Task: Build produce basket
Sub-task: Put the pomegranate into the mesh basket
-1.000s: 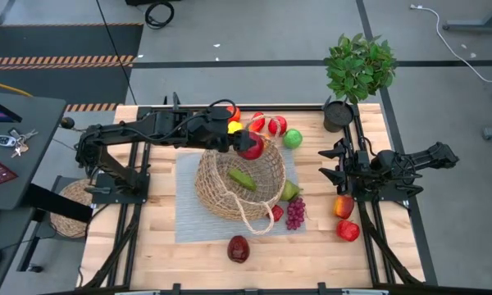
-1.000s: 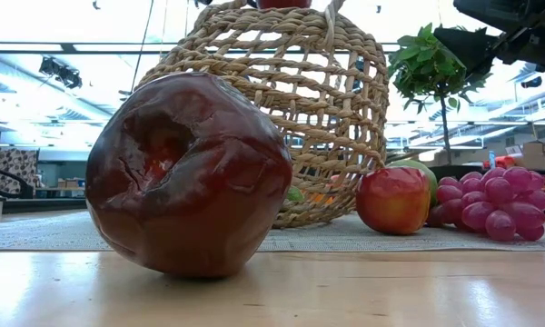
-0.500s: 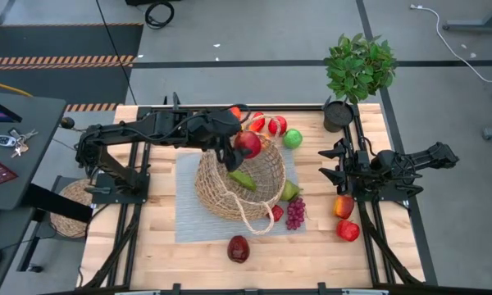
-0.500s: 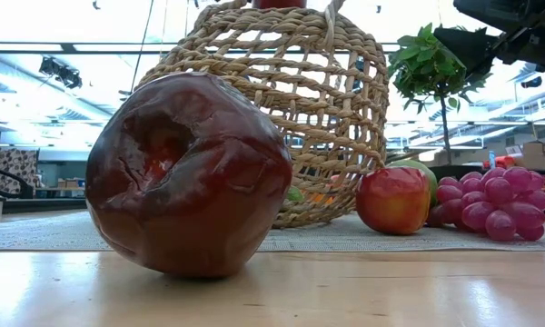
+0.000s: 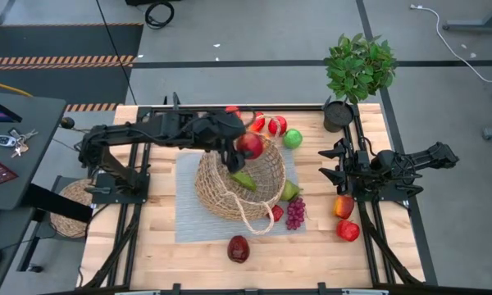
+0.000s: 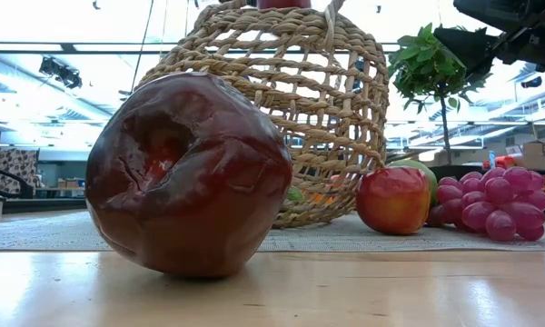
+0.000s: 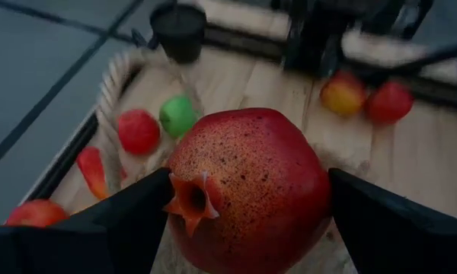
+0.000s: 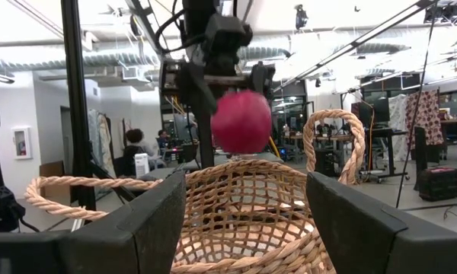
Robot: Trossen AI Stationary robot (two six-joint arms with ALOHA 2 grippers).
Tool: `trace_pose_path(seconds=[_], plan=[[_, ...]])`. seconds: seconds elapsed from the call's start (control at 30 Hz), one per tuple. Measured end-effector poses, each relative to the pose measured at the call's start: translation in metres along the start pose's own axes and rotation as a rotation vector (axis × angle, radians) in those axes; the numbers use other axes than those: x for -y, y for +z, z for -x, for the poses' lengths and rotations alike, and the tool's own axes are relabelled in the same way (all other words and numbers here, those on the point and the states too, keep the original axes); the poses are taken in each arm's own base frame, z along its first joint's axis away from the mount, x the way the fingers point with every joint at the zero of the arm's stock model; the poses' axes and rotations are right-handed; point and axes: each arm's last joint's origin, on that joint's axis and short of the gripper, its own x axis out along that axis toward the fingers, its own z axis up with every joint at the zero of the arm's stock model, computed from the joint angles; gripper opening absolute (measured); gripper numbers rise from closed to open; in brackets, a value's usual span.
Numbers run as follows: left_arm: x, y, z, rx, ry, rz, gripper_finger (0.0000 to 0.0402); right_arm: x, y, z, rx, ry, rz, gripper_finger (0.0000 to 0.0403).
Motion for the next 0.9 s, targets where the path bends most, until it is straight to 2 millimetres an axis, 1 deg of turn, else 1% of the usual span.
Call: trace_pose_path(seconds=[0.07,0.27,0.37,0.47,0.67,0.77,0.9], plan=[[0.002,-0.003,-0.01,-0.037,0.006,-0.009,0.0332,0.0,0.0,0.0,0.0,0.001,0.0,0.0275],[0.007,-0.023,-0.044,-0.229,0.046,-0.054,0.0332,0.0,0.0,0.0,0.0,0.0,0.0,0.0275],[0.008,-0.029,-0.056,-0.281,0.056,-0.074,0.0332,0.0,0.0,0.0,0.0,0.0,0.0,0.0275],[0.009,-0.034,-0.063,-0.323,0.06,-0.109,0.0332,0.0,0.0,0.0,0.001,0.001,0.0,0.0275],[0.01,-0.033,-0.068,-0.311,0.051,-0.152,0.0333,0.0,-0.001,0.0,-0.005,0.007,0.002,0.0275],[0.01,-0.033,-0.069,-0.31,0.05,-0.154,0.0345,0.0,-0.001,0.0,-0.007,0.007,0.002,0.0275],[0.011,-0.034,-0.073,-0.313,0.052,-0.155,0.0371,0.0,-0.001,0.0,-0.007,0.008,0.002,0.0275]])
